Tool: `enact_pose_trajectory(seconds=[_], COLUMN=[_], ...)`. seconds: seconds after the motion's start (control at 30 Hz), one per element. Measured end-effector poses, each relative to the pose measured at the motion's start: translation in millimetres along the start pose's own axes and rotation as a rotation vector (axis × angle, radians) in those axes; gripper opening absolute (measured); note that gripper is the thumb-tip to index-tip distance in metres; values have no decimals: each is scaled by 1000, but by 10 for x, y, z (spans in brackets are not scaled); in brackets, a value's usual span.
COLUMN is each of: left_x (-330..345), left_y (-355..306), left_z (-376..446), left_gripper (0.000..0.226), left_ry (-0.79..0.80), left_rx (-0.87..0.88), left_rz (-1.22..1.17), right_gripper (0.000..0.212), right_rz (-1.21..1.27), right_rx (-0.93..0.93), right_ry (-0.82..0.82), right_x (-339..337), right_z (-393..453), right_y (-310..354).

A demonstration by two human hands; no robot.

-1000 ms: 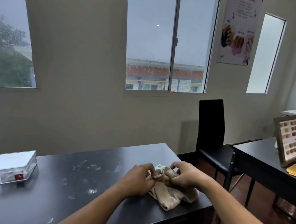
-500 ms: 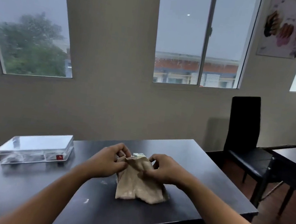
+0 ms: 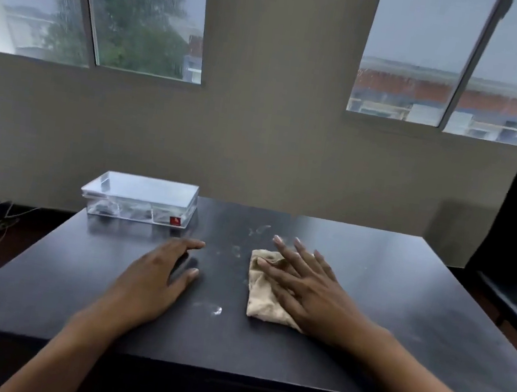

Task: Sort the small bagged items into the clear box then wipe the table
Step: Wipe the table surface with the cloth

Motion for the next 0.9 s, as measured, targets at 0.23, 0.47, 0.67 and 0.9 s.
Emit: enact_pose_trajectory(seconds=[0.23, 0.47, 0.67, 0.9], left_x=[86, 146, 98, 64], left_y=[230, 277, 244, 203], left_z=[-150, -127, -142, -191], left_gripper=[69, 66, 48, 48], left_ry=[2, 102, 79, 64], left_rx=[-122, -201, -242, -232], left_rz=[137, 186, 181, 192], right_gripper=[48, 60, 66, 65], right_rz=[72, 72, 90, 73], right_rx=[78, 309, 169, 39], right_ry=[161, 171, 173, 204], right_x=[104, 159, 226, 79], right_z=[678, 1568, 1190, 261], right_y=[-360, -500, 161, 333])
Point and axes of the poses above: each hand's wrist, its own z-axis towards the middle knuckle, its own x-axis out of the palm, y = z × x, the point moved 7 cm from there along z, towards the middle knuckle, and after that the axes turned 5 degrees about y, right-handed, at the moved point
